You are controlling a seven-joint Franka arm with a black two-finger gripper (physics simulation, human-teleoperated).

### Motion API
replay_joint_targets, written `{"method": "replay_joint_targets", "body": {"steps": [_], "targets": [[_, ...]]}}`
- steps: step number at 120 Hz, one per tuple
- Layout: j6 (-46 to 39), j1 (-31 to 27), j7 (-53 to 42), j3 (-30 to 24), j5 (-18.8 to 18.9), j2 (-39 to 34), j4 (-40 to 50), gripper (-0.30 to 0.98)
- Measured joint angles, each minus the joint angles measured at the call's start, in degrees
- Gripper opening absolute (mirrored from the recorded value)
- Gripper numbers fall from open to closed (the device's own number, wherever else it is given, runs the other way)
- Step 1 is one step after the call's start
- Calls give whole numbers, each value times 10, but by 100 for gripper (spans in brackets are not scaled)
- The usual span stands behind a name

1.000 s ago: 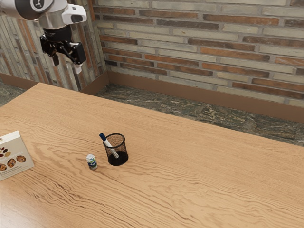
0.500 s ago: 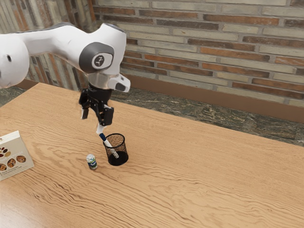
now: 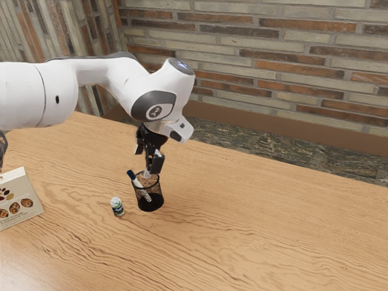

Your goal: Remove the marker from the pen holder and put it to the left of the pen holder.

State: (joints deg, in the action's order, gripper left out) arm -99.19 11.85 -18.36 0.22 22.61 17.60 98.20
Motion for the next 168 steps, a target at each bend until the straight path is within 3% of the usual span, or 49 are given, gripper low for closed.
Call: {"method": "replay_joint_targets", "body": {"steps": [50,78,116,136,168], "targets": [[-89,3,-138,45,25,30,49,67],[-99,0,-210,51,45,44,50,42],[-106,-4,-267,63,48,47,49,22],[-107,-4,-282,67,49,46,46,3],[-98,0,-293,83,55,30,26,-5]]}}
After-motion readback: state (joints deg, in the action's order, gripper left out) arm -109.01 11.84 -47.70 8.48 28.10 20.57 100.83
